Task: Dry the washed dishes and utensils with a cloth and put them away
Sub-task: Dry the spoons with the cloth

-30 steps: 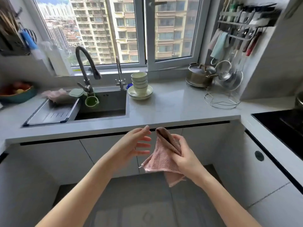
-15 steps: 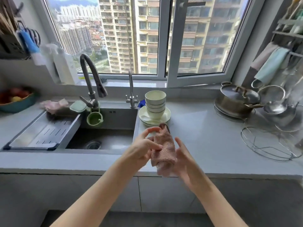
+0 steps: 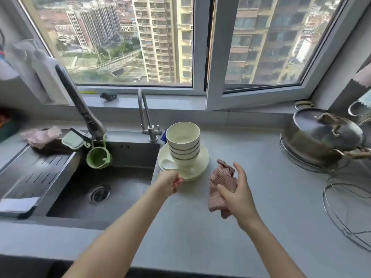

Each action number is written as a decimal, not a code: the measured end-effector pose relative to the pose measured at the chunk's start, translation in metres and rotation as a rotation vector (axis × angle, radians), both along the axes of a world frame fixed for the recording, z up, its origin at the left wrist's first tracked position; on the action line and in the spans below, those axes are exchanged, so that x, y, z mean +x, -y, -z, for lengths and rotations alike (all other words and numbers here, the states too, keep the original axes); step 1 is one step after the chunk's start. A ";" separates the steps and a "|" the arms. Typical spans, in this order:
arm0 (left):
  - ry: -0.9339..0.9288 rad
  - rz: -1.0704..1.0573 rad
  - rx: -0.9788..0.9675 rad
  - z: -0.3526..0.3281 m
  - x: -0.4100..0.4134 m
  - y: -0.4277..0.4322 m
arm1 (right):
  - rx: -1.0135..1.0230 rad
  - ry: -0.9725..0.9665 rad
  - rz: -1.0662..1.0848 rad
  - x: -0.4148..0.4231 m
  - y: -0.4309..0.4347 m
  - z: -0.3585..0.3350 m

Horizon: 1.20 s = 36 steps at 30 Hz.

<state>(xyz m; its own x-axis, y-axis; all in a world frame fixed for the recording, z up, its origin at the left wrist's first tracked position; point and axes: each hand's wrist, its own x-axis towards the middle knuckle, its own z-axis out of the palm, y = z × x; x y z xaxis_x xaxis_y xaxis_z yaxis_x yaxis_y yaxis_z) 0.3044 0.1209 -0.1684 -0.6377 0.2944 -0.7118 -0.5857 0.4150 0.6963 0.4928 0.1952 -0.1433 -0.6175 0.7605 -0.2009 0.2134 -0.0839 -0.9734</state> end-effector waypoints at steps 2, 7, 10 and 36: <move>0.090 -0.120 0.062 0.018 -0.006 -0.033 | 0.006 0.024 0.018 0.003 -0.012 0.006; 0.248 -0.428 0.230 0.051 -0.025 -0.077 | -0.017 0.080 0.034 0.010 -0.026 0.019; 0.313 -0.535 0.236 0.060 -0.034 -0.084 | -0.021 0.098 0.048 0.008 -0.031 0.024; -0.735 0.701 -0.416 0.006 -0.119 0.042 | 0.371 0.146 -0.153 -0.089 0.035 0.010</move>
